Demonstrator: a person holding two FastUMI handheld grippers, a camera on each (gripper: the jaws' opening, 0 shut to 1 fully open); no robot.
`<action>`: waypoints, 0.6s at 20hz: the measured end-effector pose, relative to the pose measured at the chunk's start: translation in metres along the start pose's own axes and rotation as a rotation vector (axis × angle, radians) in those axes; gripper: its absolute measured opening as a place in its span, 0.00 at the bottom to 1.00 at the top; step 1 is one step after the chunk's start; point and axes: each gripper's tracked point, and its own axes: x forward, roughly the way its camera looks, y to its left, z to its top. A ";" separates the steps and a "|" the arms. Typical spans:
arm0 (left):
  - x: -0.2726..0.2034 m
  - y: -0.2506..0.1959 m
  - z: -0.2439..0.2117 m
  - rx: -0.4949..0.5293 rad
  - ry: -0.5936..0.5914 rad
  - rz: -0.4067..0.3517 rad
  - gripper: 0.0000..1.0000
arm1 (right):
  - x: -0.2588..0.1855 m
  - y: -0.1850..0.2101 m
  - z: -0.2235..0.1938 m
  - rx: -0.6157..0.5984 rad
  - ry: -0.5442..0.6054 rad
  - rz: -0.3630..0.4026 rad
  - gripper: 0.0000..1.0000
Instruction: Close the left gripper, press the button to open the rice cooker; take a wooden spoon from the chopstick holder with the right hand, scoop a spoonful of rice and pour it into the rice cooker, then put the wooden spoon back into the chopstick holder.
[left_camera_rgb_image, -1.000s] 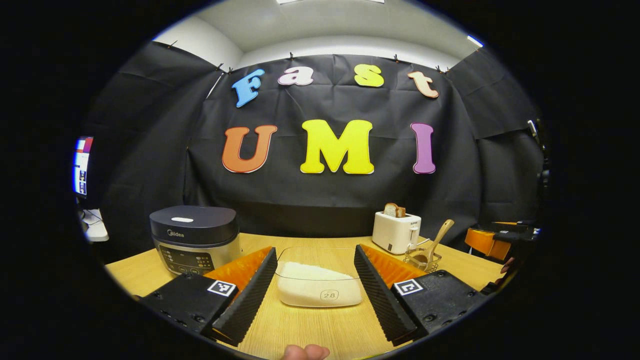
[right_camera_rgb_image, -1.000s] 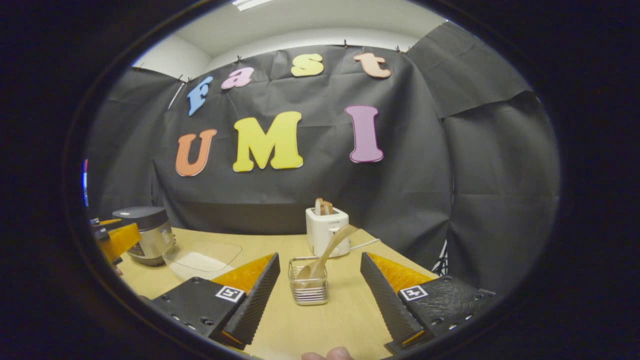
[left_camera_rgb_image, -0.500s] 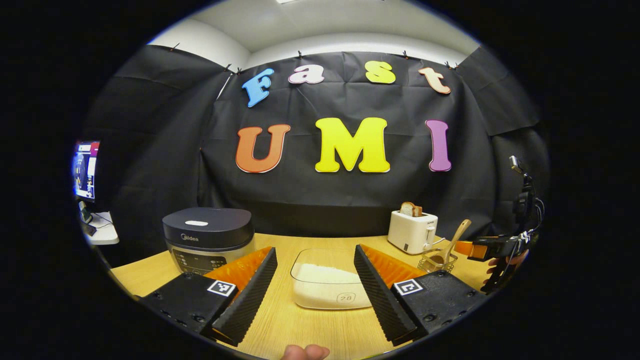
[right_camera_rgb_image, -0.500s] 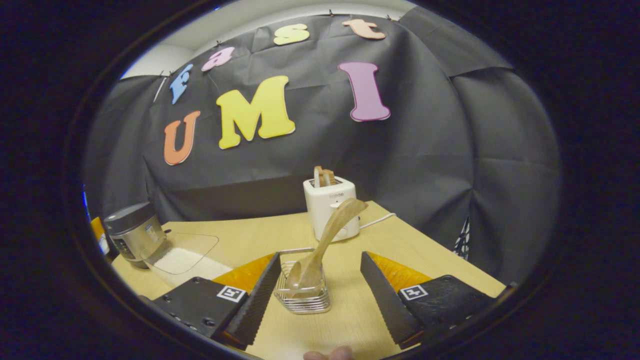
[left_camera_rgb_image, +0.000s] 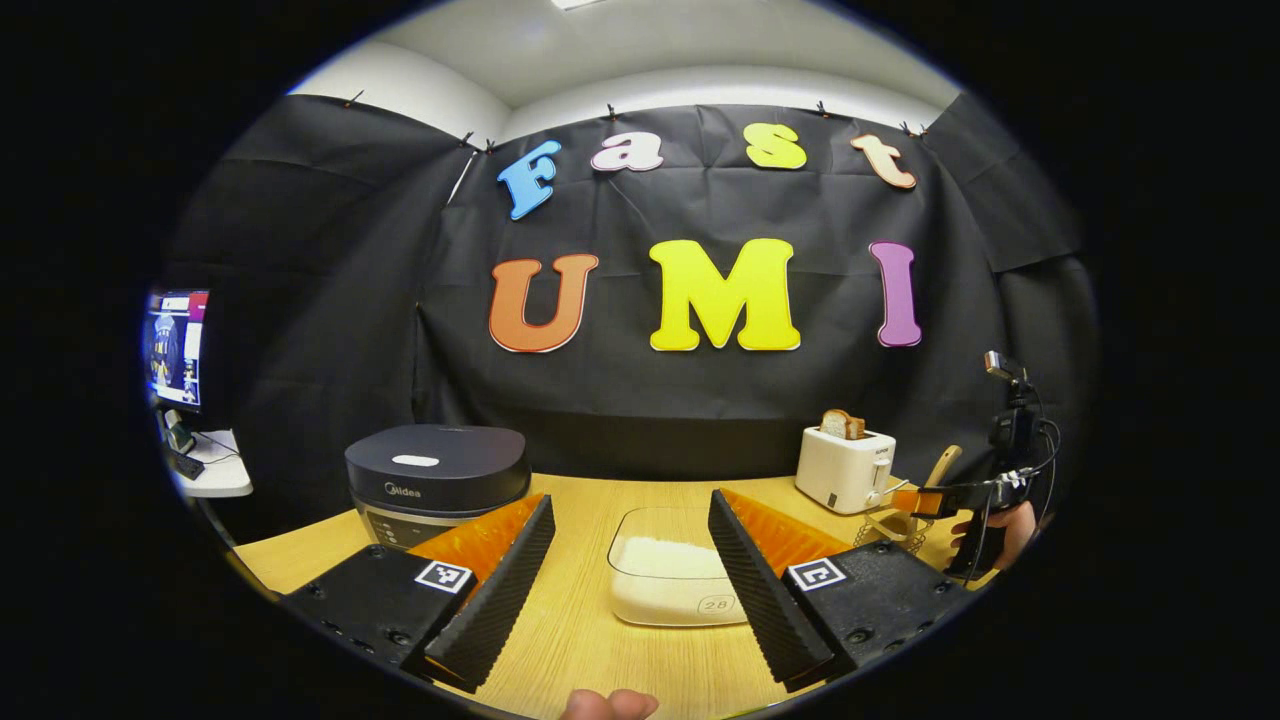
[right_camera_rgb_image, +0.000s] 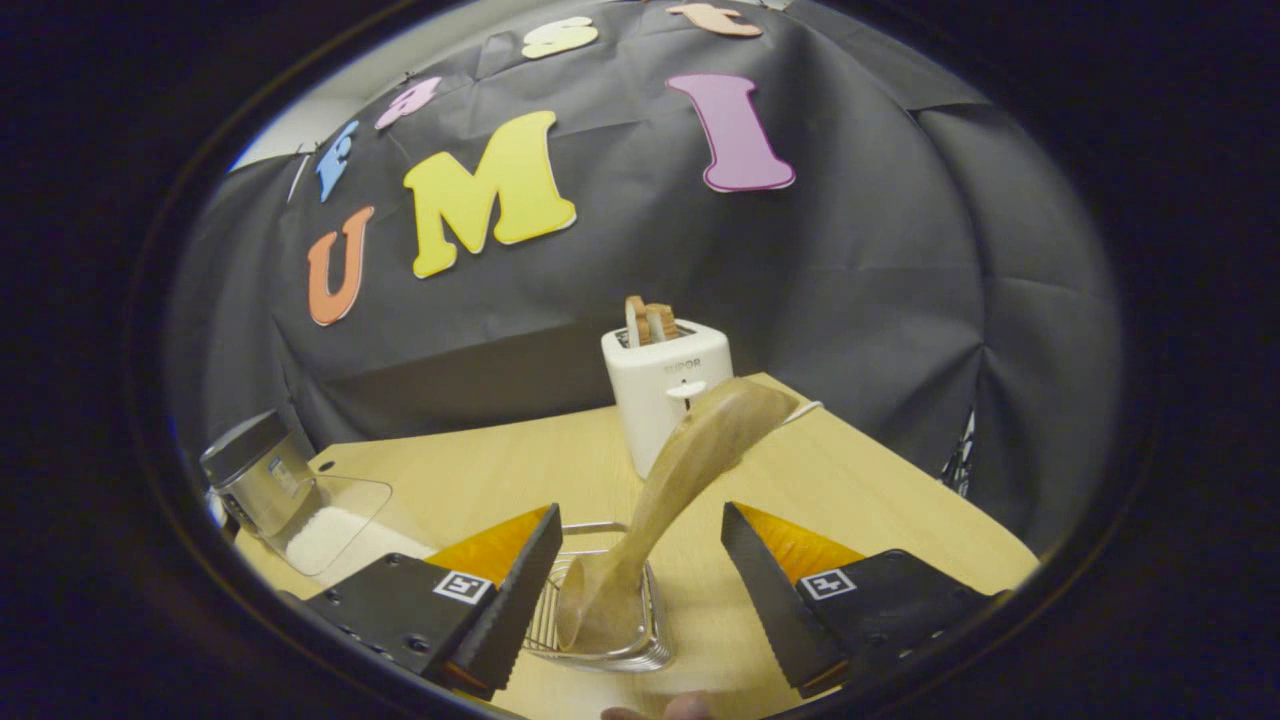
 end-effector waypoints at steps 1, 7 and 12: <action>-0.001 0.004 0.000 0.001 -0.001 0.009 0.99 | 0.006 0.003 -0.001 0.009 0.002 0.015 0.95; -0.001 0.028 0.002 0.010 0.010 0.060 0.99 | 0.021 0.007 0.003 0.073 0.003 0.048 0.48; -0.002 0.049 -0.001 0.014 0.018 0.102 0.99 | 0.022 0.013 0.006 0.135 0.017 0.110 0.11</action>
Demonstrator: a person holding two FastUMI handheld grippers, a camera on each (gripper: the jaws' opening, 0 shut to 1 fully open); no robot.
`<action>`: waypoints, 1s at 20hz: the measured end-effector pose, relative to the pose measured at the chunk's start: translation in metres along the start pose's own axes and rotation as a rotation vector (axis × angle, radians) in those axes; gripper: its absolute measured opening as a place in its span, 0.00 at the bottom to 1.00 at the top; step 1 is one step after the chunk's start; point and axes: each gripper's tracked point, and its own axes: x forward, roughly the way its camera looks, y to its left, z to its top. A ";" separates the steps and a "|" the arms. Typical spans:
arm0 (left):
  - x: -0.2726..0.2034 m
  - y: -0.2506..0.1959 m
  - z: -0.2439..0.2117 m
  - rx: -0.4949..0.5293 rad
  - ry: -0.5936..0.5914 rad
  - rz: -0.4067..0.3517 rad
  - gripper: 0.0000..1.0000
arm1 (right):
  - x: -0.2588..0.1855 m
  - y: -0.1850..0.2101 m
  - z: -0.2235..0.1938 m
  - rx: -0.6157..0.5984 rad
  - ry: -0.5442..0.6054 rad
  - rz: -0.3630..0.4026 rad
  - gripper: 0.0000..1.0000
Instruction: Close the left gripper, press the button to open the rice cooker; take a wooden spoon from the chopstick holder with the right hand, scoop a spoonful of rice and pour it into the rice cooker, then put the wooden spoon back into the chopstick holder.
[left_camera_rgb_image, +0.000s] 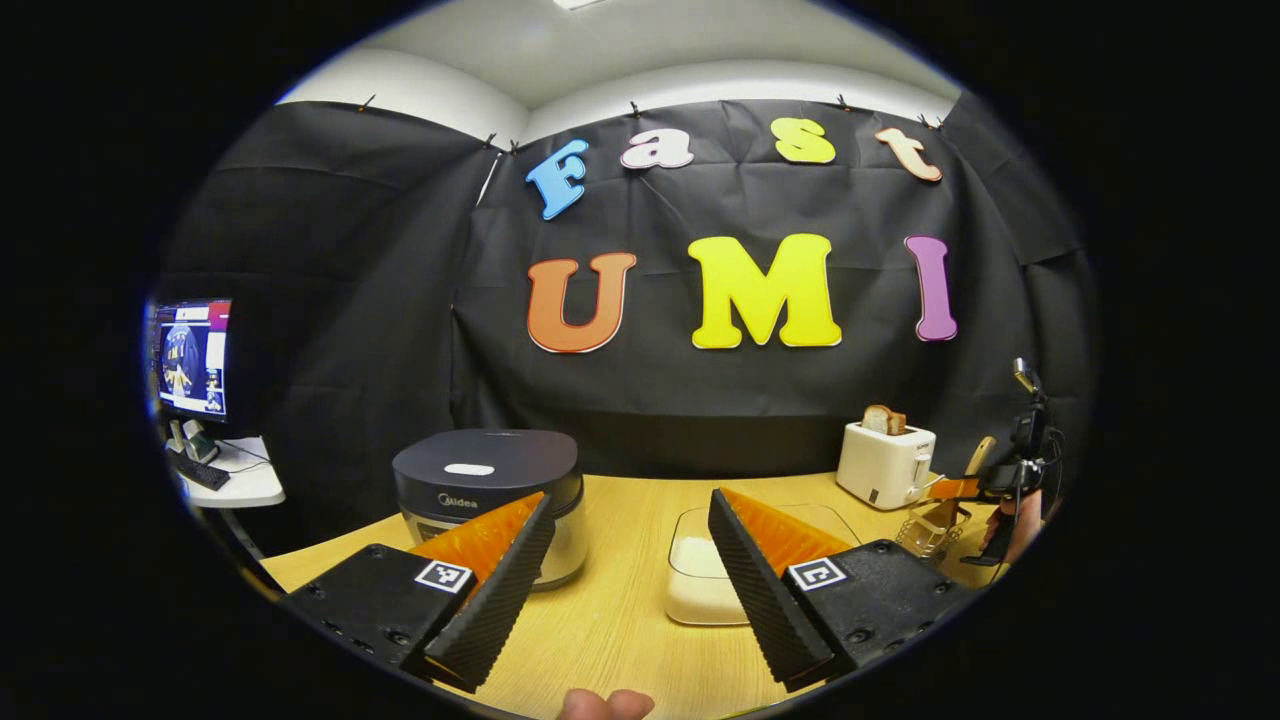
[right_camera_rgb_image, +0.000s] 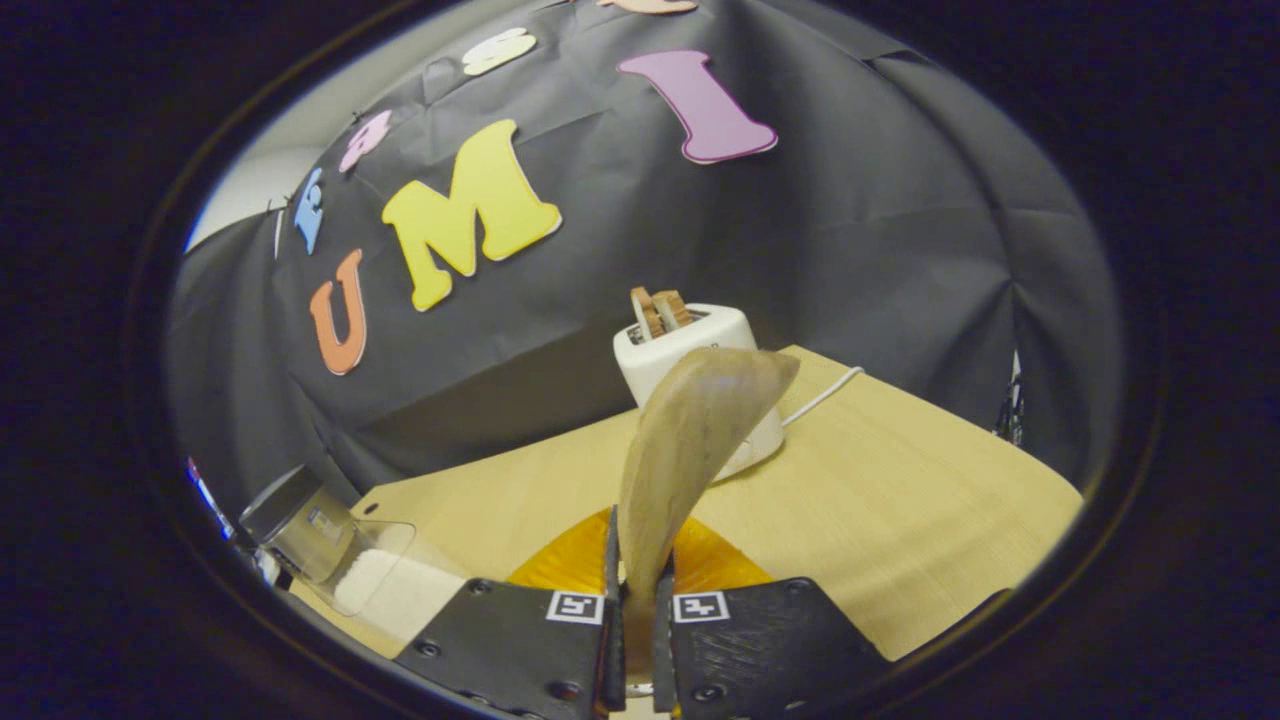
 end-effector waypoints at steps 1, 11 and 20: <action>0.000 0.004 0.000 -0.008 0.003 0.007 0.99 | 0.002 0.000 0.003 -0.010 -0.011 -0.012 0.12; -0.005 0.046 0.005 -0.024 0.003 0.061 0.99 | -0.037 0.028 0.043 -0.135 -0.124 0.010 0.02; -0.012 0.062 0.012 -0.030 -0.004 0.049 0.98 | -0.061 0.042 0.063 -0.185 -0.183 0.019 0.00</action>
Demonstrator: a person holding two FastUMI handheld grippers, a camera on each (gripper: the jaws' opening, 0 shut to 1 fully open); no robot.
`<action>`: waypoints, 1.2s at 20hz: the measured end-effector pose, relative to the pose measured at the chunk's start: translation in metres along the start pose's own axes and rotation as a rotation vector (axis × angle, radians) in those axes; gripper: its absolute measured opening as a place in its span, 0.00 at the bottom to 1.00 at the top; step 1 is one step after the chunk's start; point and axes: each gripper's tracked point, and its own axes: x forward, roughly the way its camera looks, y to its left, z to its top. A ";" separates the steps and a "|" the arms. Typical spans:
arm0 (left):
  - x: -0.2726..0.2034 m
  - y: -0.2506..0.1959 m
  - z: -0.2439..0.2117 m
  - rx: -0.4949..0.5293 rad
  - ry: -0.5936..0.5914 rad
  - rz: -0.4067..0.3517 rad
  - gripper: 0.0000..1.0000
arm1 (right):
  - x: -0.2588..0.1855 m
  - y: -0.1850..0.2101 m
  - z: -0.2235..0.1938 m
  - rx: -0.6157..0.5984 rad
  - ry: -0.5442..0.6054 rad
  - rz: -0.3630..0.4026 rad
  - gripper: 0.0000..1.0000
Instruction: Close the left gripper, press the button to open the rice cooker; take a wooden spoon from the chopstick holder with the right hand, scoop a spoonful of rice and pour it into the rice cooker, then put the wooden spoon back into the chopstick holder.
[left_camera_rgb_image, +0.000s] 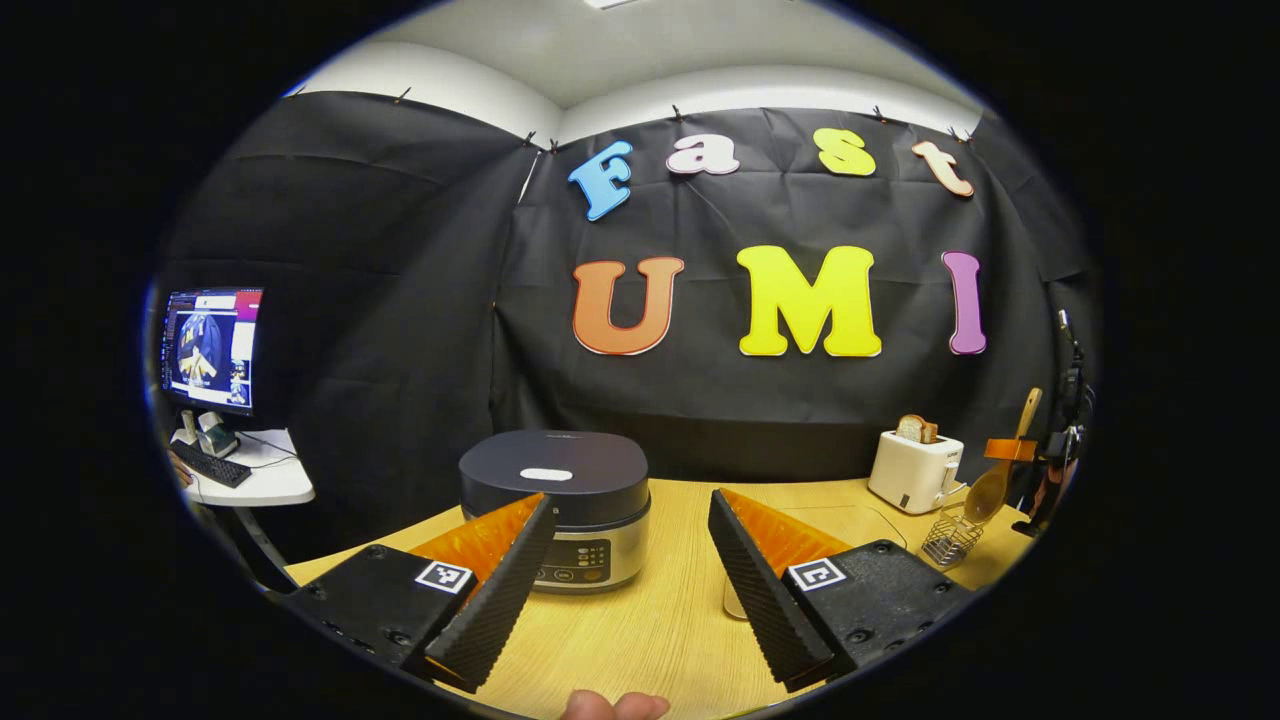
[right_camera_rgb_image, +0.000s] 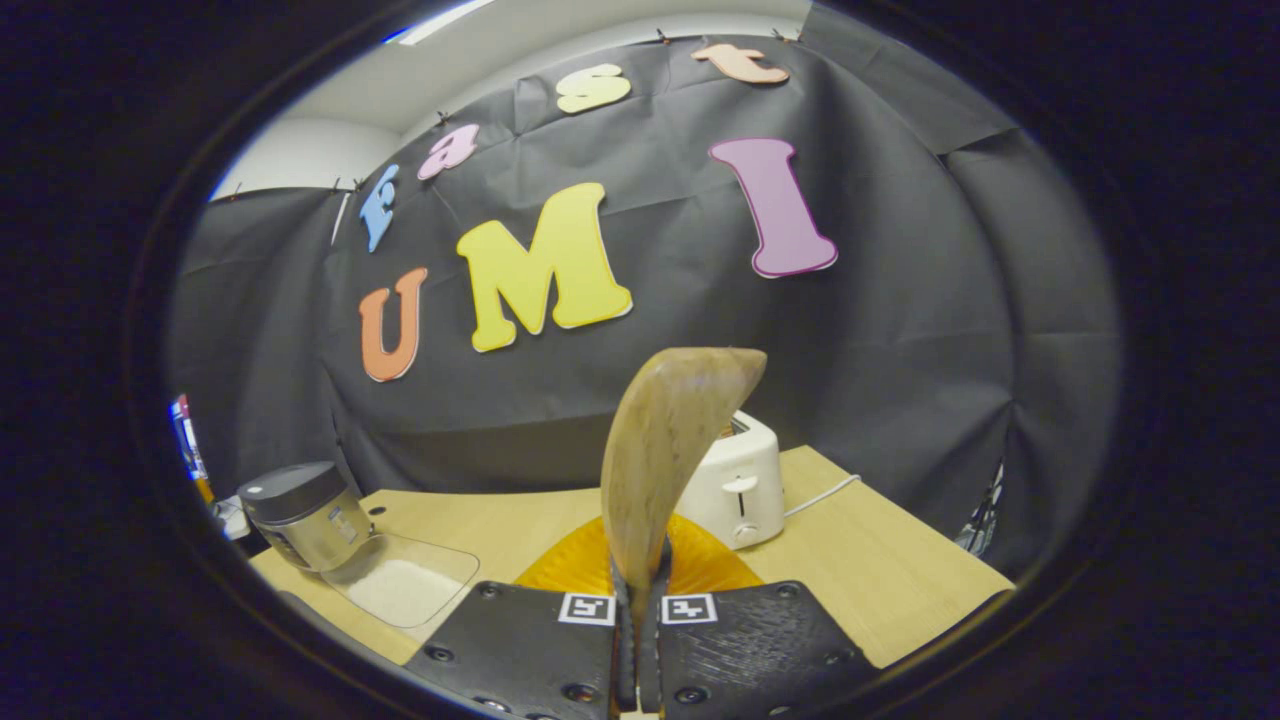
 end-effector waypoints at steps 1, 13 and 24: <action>0.002 0.003 0.001 0.002 -0.002 -0.004 0.98 | 0.000 -0.001 0.000 0.005 0.000 0.000 0.02; 0.104 0.049 0.023 0.009 0.222 -0.071 0.52 | 0.004 0.002 -0.002 0.018 -0.003 0.030 0.02; 0.143 0.073 -0.012 -0.140 0.568 -0.102 0.04 | -0.002 0.001 0.001 -0.032 -0.021 0.038 0.02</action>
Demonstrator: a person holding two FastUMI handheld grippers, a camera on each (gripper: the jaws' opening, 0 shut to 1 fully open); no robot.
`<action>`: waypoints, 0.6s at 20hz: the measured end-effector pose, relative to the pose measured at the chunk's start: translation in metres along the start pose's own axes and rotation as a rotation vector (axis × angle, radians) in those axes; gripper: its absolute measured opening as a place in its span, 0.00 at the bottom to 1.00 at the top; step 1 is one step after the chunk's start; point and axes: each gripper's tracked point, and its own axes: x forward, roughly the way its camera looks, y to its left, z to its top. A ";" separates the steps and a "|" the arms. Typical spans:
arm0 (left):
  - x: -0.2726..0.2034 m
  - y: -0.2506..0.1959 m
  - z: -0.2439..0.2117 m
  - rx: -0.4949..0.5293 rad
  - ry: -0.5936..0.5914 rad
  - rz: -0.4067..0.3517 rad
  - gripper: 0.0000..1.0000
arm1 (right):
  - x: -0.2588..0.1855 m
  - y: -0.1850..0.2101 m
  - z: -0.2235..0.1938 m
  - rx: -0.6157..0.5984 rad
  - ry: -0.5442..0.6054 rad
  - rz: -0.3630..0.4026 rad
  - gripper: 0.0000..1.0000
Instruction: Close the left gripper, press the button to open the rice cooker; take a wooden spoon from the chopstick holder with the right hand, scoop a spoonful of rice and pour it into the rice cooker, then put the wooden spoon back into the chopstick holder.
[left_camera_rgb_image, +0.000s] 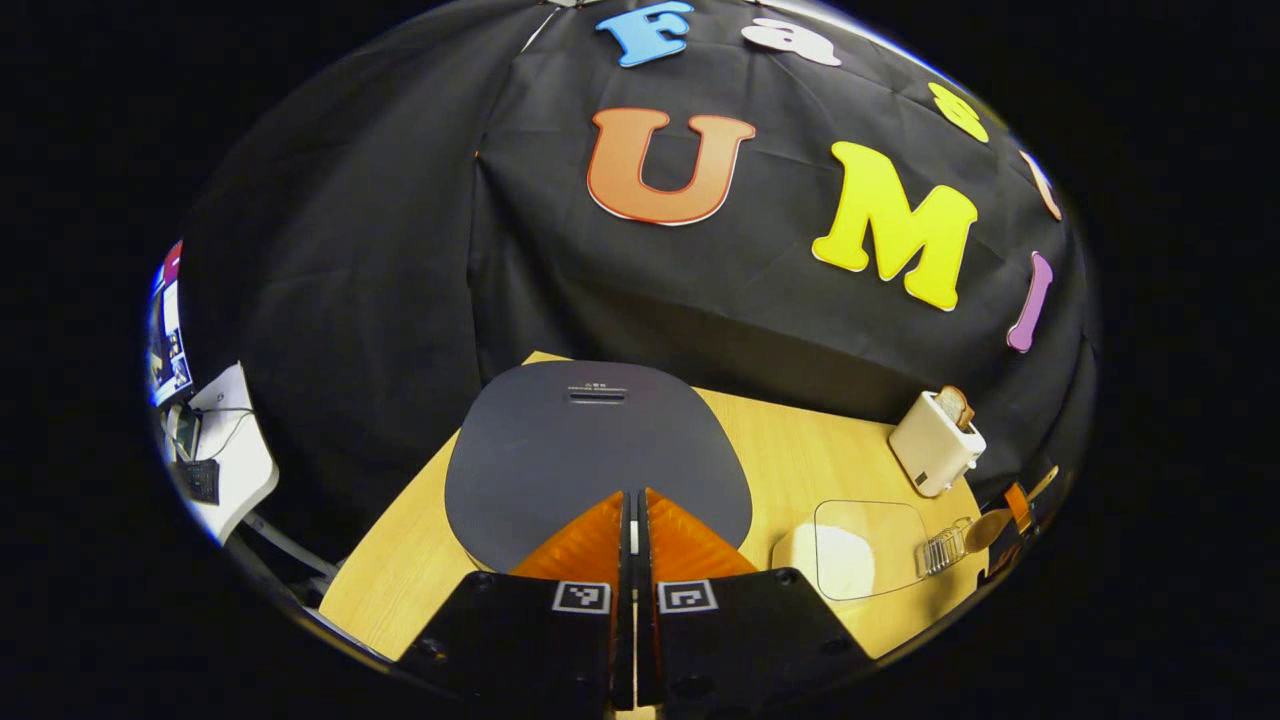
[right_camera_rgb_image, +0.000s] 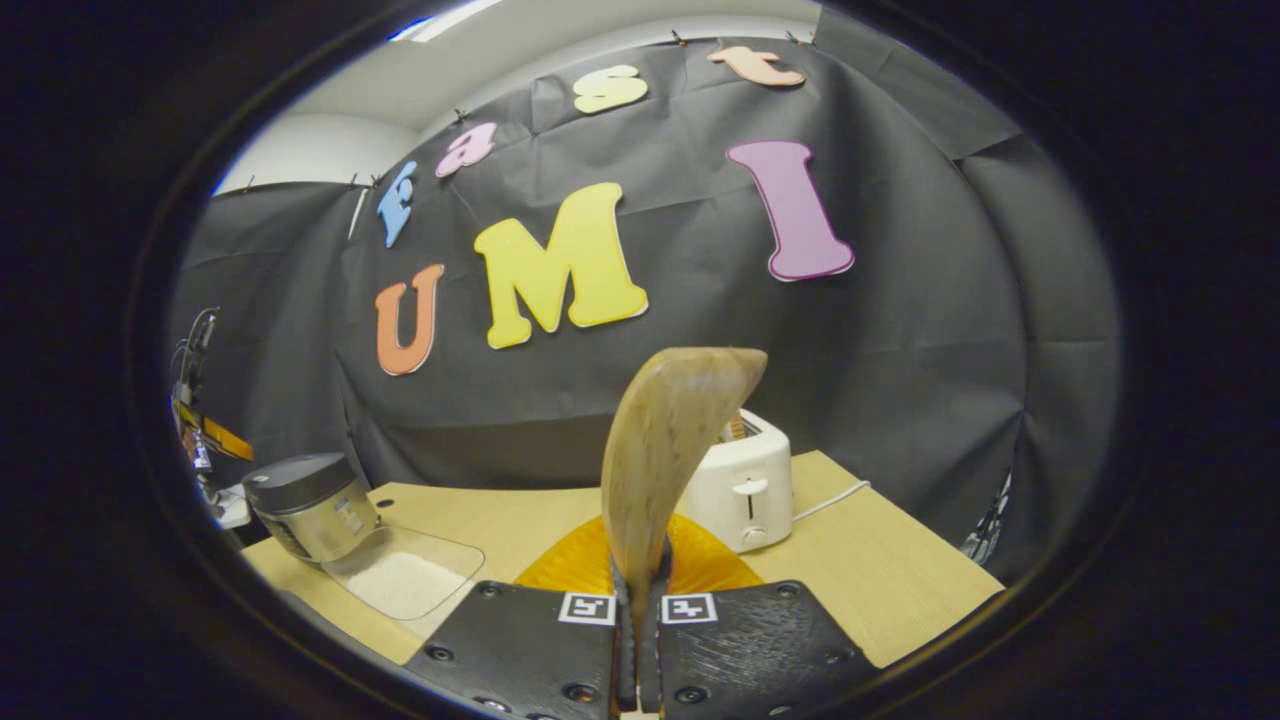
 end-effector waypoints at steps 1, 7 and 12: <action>0.003 0.001 -0.004 -0.004 0.019 -0.006 0.03 | 0.000 -0.001 0.000 0.000 0.000 0.001 0.02; 0.012 0.010 -0.027 0.018 0.102 0.050 0.03 | -0.004 -0.004 0.002 0.000 -0.009 -0.001 0.02; 0.013 0.012 -0.034 -0.022 0.111 0.033 0.03 | -0.008 -0.005 0.002 0.015 -0.024 0.005 0.02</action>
